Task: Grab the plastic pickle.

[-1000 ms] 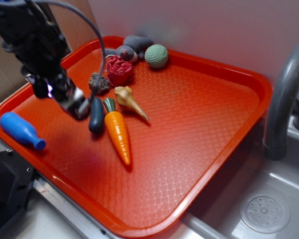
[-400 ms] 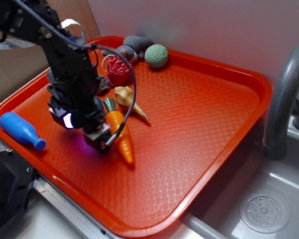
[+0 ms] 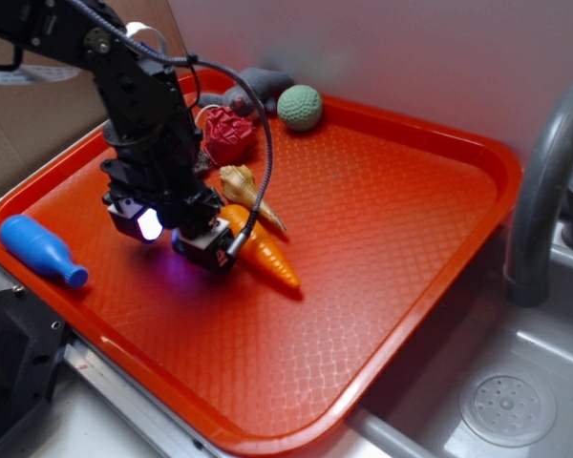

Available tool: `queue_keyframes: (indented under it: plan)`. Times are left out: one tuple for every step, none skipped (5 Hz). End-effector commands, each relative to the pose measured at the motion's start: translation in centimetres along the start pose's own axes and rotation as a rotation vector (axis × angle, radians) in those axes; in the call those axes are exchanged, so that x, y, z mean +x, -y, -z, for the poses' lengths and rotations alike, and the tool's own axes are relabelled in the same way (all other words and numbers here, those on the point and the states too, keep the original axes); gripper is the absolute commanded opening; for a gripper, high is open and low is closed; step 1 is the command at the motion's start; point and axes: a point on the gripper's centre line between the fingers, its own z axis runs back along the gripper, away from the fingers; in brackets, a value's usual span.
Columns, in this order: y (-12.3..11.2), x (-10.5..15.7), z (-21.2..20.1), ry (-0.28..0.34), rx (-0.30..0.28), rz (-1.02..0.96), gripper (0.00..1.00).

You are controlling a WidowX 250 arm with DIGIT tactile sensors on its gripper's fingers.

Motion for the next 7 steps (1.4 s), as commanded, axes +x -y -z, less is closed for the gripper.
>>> queue_keyframes:
  plan:
    - [-1.7,3.5,1.4,-0.048,0.017,-0.207,1.0]
    - [-2.1,3.9,1.8,-0.055,0.046,-0.261,0.0]
    - [-1.9,3.5,1.6,-0.043,0.05,-0.225,0.0]
    - [-1.8,2.7,0.5,-0.065,0.041,-0.125,0.0]
    - [-1.8,1.9,-4.5,-0.047,-0.039,0.048,0.0]
    - [-2.9,2.2,-9.3,0.06,-0.165,0.102,0.0]
    - [-4.1,3.5,-14.2,0.122,-0.218,0.082,0.0]
